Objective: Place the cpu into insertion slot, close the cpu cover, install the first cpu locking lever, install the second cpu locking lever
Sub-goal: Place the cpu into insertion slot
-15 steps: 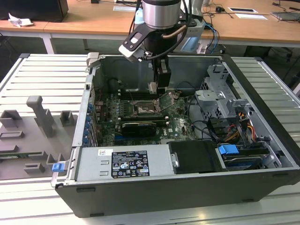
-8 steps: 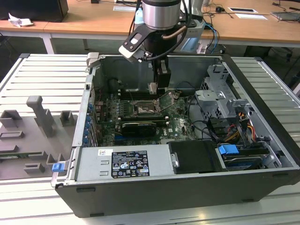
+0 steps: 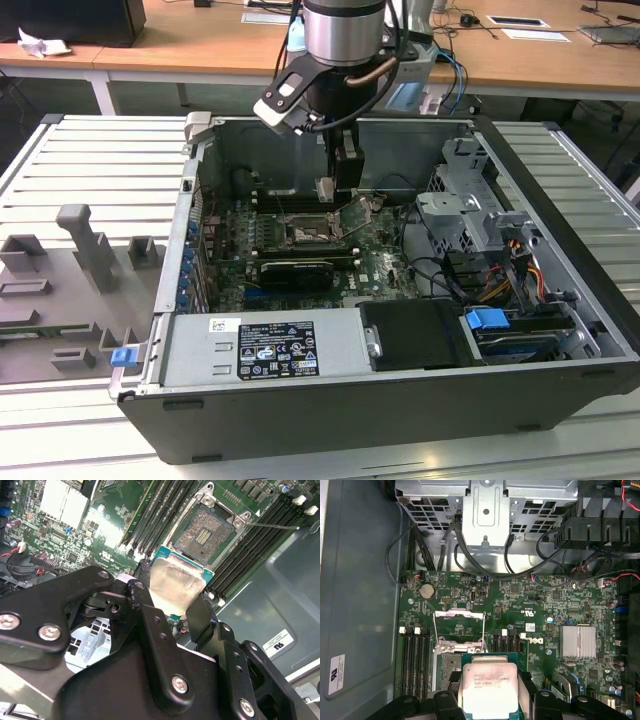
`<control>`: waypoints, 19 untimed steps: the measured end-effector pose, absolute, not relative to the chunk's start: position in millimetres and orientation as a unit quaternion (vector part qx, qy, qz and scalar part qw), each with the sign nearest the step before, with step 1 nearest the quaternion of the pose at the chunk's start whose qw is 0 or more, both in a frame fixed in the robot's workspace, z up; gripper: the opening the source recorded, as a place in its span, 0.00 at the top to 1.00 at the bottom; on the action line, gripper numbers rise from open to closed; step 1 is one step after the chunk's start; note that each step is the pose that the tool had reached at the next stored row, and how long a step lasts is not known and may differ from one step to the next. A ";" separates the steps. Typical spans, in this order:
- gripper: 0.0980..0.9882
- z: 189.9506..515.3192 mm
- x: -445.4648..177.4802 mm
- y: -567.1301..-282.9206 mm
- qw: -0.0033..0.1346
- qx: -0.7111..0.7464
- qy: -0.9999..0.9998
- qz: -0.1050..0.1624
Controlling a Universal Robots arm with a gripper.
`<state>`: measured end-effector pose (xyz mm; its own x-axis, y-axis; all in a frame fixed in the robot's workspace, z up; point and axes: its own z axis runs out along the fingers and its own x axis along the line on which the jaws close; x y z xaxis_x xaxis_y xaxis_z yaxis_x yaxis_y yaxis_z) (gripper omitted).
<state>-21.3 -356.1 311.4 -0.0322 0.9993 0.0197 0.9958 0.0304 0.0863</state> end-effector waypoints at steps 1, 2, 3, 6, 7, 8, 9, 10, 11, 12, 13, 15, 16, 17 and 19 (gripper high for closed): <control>0.52 311.2 -21.3 -356.1 0.023 0.695 0.717 0.038; 0.52 310.9 -21.3 -356.1 0.023 0.695 0.717 0.038; 0.52 310.6 -21.3 -356.1 0.023 0.695 0.717 0.038; 0.52 309.6 -21.3 -356.1 0.023 0.695 0.717 0.038; 0.52 309.2 -21.3 -356.1 0.023 0.695 0.717 0.038; 0.52 308.8 -21.3 -356.1 0.023 0.695 0.717 0.038; 0.52 308.4 -21.3 -356.1 0.023 0.695 0.717 0.038; 0.52 308.3 -21.3 -356.1 0.023 0.695 0.717 0.038; 0.52 308.0 -21.3 -356.1 0.023 0.695 0.717 0.038; 0.52 307.8 -21.3 -356.1 0.023 0.695 0.717 0.038; 0.52 307.6 -21.3 -356.1 0.023 0.695 0.717 0.038; 0.52 307.1 -21.3 -356.1 0.023 0.695 0.717 0.038; 0.52 306.8 -21.3 -356.1 0.023 0.695 0.717 0.038; 0.52 306.7 -21.3 -356.1 0.023 0.695 0.717 0.038; 0.52 306.1 -21.3 -356.1 0.023 0.695 0.717 0.038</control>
<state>-21.3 -356.1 306.1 -0.0322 0.9993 0.0196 0.9958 0.0304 0.0864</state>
